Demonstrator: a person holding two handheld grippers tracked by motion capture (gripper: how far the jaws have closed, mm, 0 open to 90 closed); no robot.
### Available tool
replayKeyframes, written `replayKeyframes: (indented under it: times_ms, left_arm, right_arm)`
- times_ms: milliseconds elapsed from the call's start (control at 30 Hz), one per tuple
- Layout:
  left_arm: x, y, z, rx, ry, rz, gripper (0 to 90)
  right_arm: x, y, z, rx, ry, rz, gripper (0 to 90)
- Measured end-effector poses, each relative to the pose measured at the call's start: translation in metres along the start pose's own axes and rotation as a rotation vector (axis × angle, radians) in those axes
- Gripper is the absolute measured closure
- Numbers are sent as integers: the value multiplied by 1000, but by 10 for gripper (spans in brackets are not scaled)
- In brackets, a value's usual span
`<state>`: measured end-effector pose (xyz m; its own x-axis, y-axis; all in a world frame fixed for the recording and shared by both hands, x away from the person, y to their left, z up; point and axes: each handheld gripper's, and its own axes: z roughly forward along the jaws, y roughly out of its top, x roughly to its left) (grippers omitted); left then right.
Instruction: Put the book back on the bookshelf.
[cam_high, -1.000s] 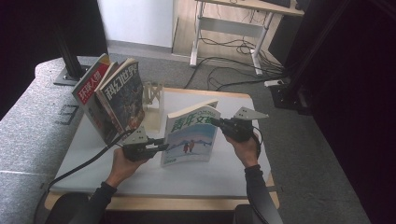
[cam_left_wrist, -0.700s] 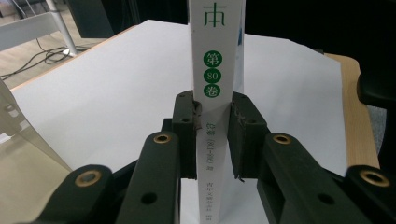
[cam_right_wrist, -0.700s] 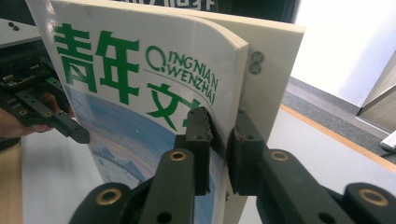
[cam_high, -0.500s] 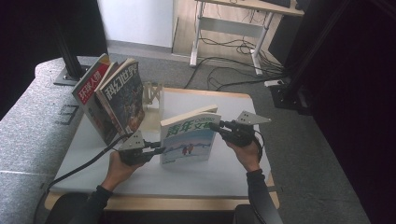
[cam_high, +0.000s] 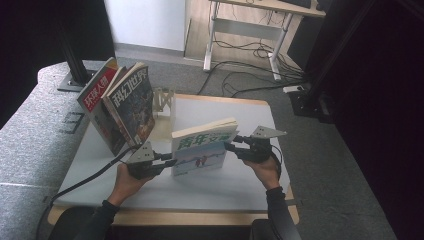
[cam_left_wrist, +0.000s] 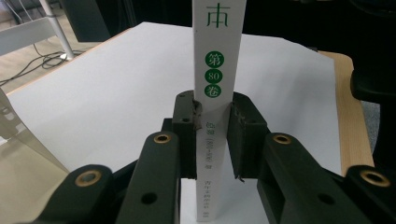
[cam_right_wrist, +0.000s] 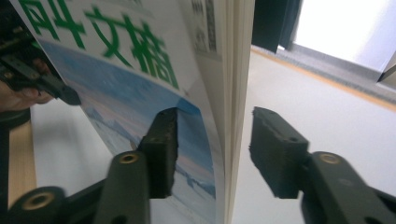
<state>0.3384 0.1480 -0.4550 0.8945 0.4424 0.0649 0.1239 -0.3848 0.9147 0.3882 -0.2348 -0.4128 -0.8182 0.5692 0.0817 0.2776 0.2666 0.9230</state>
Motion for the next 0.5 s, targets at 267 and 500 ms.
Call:
replayKeyframes:
  times_ms: [267, 500]
  left_arm:
    - [0, 0, 0, 3, -4, -7, 744]
    - [2, 1, 0, 11, -16, -33, 734]
  right_arm:
    - [-1, -15, 11, 8, 19, 17, 375]
    - [2, -24, 15, -14, 21, 41, 512]
